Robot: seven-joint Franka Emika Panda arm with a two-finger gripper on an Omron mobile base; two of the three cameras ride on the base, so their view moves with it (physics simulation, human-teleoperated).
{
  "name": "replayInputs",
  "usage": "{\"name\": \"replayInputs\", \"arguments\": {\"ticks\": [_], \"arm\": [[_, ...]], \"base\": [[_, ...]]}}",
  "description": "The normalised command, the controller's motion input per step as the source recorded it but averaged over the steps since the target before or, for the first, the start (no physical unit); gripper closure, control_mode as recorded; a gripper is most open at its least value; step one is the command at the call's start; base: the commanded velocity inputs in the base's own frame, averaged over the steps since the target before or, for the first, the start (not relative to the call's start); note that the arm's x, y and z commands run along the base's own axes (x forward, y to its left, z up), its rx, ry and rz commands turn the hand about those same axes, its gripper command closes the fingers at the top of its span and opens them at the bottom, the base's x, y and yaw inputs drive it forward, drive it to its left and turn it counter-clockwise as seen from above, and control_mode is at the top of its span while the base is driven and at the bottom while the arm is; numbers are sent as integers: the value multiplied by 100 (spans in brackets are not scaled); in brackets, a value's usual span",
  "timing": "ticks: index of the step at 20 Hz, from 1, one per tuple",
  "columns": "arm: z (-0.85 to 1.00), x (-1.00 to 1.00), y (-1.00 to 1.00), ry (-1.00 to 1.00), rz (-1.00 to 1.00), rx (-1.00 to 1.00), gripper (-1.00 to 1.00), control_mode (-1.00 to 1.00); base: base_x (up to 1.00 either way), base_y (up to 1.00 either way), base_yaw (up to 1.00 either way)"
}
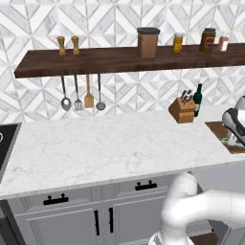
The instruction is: Place the appropriate cutting tool for cutting the carrot skin on the cutting board.
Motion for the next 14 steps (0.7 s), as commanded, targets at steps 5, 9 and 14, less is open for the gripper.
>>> {"name": "replayInputs", "arguments": {"ticks": [5, 9, 14], "arm": [[67, -37, 93, -23, 6, -14, -100, -100], [48, -38, 98, -13, 5, -15, -100, -100], [21, -36, 100, 0, 6, -15, -100, -100]], "base": [[0, 0, 0], [0, 0, 0], [0, 0, 0]]}}
